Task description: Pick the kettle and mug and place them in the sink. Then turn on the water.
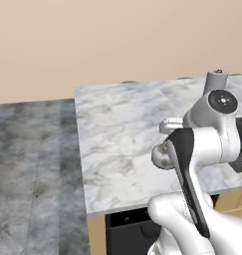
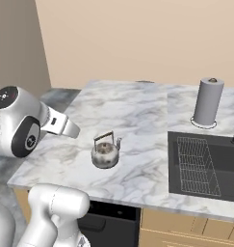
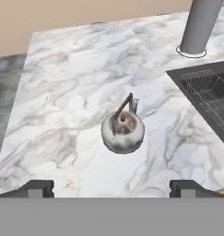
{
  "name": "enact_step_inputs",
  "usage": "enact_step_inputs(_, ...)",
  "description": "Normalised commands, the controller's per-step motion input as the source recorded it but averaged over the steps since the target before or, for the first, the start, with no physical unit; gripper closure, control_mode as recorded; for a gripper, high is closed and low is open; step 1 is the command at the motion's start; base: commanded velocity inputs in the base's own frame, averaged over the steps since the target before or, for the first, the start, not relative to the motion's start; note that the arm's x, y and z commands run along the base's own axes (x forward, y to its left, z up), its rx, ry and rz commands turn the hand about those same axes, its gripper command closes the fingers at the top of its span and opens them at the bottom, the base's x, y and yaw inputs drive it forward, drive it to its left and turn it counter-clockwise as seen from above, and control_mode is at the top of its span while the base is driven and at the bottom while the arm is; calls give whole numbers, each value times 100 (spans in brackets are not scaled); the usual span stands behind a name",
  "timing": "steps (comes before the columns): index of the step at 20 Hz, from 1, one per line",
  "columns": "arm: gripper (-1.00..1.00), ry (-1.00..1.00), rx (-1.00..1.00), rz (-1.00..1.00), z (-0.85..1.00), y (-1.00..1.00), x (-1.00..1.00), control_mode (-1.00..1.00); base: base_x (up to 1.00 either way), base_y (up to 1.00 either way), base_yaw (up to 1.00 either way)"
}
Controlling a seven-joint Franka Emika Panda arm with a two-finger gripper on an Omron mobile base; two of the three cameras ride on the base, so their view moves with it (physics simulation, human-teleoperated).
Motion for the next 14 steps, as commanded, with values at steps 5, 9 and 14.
enact_step_inputs(5, -100, 6, 0, -6, 0, 0, 47, -100, 0, 0, 0)
enact_step_inputs(9, -100, 1, 0, -5, 0, 0, 42, -100, 0, 0, 0)
enact_step_inputs(14, -100, 2, 4, -1, 0, -2, 48, -100, 0, 0, 0)
